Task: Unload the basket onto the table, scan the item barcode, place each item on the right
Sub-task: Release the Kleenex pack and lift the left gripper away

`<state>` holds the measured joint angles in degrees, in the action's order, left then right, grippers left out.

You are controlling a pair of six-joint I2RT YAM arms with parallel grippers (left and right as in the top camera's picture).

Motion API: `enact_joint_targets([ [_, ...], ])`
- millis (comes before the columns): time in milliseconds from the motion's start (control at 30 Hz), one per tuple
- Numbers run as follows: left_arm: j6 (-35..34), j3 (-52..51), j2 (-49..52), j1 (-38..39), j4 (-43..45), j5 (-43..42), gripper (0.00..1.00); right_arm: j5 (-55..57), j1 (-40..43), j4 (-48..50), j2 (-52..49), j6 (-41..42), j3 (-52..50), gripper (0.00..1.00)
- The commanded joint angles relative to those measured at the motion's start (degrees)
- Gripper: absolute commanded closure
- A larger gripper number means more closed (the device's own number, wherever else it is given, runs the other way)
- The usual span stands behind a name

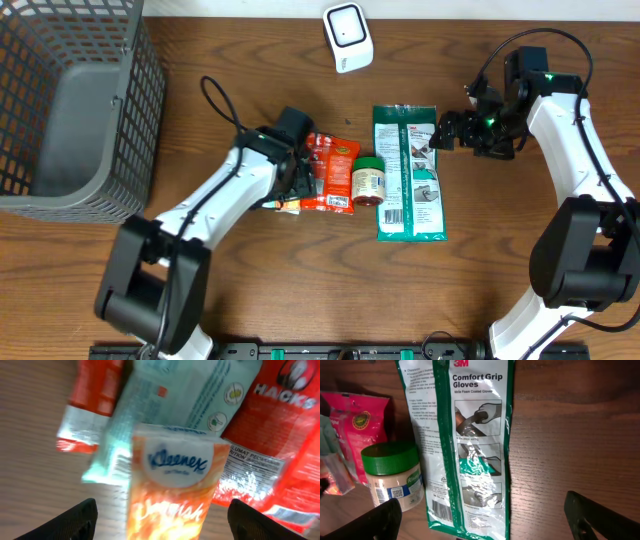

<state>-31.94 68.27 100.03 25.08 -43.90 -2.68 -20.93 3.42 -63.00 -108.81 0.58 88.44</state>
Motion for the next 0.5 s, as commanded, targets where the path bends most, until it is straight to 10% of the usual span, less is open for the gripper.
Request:
enact_joint_targets([
  [0, 2.6, 3.2, -7.0, -3.4, -0.9, 0.7, 0.16, 0.1, -0.1, 0.0, -0.2, -0.9, 0.7, 0.01],
  [467, 6.4, 3.1, -18.0, -22.0, -2.9, 0.7, 0.09, -0.5, -0.1, 4.6, -0.2, 5.7, 0.7, 0.01],
])
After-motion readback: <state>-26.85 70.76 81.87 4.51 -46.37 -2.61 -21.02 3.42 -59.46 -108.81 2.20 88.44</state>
